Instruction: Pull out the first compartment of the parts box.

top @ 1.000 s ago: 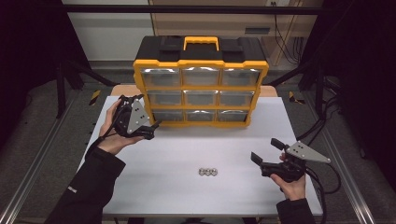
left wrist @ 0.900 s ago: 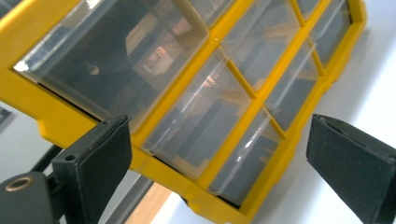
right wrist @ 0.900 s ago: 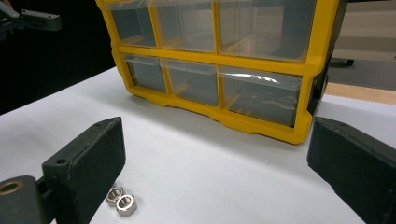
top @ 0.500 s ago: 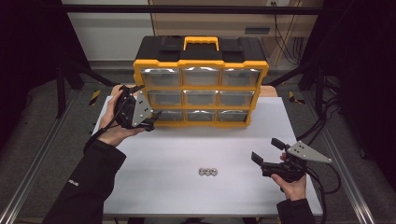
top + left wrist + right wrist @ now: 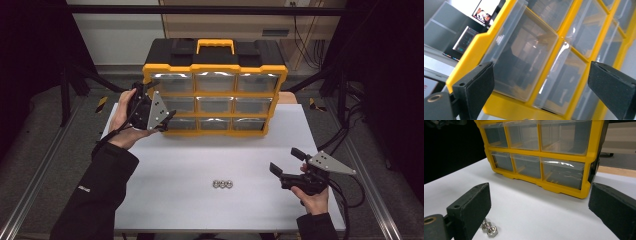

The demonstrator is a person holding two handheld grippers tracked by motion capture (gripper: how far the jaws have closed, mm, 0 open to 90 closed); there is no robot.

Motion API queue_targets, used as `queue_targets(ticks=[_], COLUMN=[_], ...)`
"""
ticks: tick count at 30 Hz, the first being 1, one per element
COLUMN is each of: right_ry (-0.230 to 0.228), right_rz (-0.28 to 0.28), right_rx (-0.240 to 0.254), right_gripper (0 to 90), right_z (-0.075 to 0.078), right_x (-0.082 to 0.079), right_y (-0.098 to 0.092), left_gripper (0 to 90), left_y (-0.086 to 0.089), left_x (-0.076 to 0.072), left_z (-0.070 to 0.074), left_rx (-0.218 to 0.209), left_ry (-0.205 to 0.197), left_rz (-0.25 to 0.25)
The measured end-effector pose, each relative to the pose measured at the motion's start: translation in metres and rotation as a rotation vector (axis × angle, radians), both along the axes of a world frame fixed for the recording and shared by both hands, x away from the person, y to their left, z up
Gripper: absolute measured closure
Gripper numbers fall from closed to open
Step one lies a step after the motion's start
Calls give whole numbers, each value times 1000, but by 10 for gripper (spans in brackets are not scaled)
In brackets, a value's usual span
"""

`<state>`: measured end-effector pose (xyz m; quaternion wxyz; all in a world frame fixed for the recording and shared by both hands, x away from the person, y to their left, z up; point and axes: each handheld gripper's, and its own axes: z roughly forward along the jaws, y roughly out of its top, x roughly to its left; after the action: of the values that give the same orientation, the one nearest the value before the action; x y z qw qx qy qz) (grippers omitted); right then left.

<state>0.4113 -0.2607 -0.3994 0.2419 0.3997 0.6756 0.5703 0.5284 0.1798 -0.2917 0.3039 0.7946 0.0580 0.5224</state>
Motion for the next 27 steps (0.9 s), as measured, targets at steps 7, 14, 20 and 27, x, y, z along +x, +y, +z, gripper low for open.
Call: queue_targets(ticks=[7,14,20,27], right_ry=[0,-4,-2,-7], right_rz=[2,3,4,7], right_rx=[3,6,4,5], right_gripper=[48,48,48,48], right_z=[0,1,1,1], right_x=[0,0,-1,-1], right_y=[0,0,-1,-2], left_gripper=[80,97,111,129], left_y=[-1,-5,-11,-15], left_x=[8,14,18,20], left_z=[4,3,3,4], left_rx=[47,113,174,230], left_ry=[-45,-79,-113,-148], left_rz=[5,9,8,4])
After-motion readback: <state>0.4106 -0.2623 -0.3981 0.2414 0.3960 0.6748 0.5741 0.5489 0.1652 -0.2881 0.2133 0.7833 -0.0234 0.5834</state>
